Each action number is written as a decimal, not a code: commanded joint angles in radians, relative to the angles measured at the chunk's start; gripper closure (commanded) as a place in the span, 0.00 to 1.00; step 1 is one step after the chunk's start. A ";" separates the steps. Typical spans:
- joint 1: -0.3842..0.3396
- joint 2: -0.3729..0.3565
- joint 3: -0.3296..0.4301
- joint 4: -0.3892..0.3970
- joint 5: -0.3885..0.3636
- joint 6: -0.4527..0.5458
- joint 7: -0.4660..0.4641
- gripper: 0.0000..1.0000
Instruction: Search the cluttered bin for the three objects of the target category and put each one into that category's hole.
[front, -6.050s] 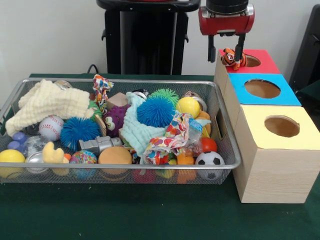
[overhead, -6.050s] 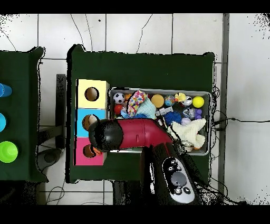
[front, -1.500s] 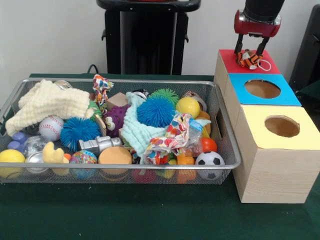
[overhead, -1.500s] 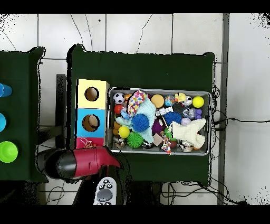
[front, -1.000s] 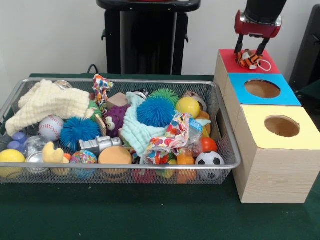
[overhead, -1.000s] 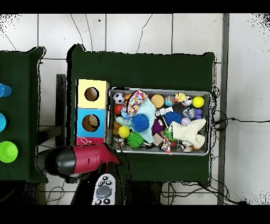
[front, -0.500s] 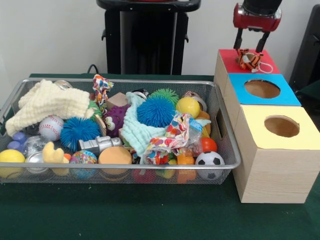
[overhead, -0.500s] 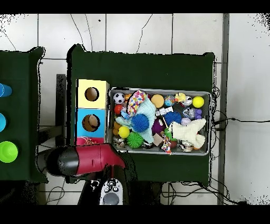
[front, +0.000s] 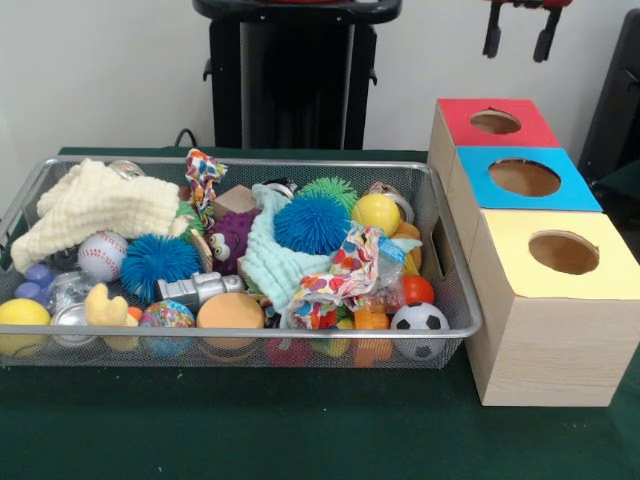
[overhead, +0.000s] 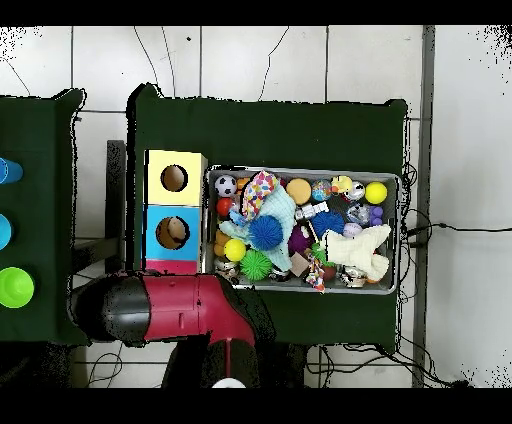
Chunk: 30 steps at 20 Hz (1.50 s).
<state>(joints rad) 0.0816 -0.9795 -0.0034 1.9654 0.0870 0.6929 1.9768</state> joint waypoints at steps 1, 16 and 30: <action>0.008 -0.006 0.021 0.010 0.042 0.003 0.174 0.00; -0.064 0.182 0.016 -0.030 -0.032 -0.214 0.083 0.00; -0.138 0.539 -0.003 -0.238 -0.120 -0.526 0.052 0.00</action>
<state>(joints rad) -0.0285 -0.7314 -0.0151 1.8973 0.0584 0.4315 1.9766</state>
